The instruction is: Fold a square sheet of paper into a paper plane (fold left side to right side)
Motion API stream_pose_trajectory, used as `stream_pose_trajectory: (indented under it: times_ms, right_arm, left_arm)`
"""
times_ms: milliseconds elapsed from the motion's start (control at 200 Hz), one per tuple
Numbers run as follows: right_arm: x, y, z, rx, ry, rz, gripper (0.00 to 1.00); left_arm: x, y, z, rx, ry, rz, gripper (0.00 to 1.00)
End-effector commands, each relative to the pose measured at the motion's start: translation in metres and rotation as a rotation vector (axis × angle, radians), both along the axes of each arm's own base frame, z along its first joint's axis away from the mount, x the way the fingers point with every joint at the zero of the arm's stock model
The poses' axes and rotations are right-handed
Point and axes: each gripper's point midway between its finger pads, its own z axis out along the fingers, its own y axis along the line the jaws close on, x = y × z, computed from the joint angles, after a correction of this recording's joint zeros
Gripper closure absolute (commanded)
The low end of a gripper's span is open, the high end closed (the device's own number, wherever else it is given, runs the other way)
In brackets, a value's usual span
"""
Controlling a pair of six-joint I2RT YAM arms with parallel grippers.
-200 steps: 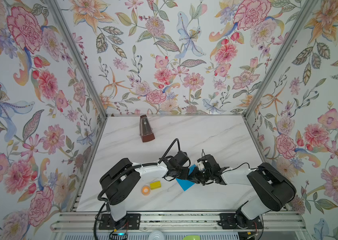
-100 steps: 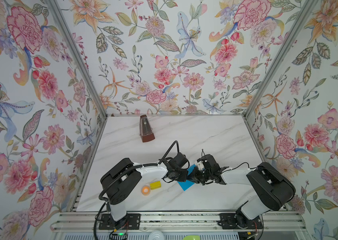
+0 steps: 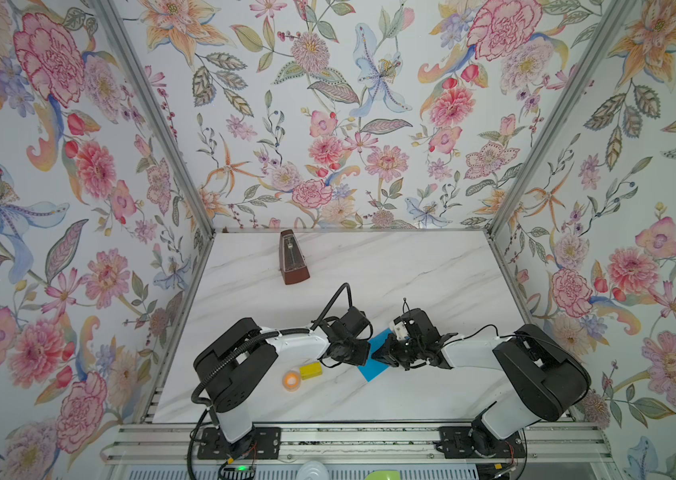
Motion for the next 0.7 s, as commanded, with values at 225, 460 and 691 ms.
stream_pose_trajectory:
  times_ms: [225, 460, 691]
  right_arm:
    - [-0.031, -0.045, -0.049, -0.225, 0.135, -0.047, 0.93]
    - [-0.030, -0.045, -0.048, -0.224, 0.127, -0.050, 0.93]
    - [-0.026, -0.037, -0.041, -0.220, 0.102, -0.004, 0.92]
  left_arm:
    - [-0.017, 0.090, -0.042, 0.188, 0.111, 0.114, 1.00]
    - [-0.026, 0.110, -0.042, 0.213, 0.123, 0.138, 1.00]
    - [0.009, 0.089, 0.005, 0.147, 0.006, 0.130, 1.00]
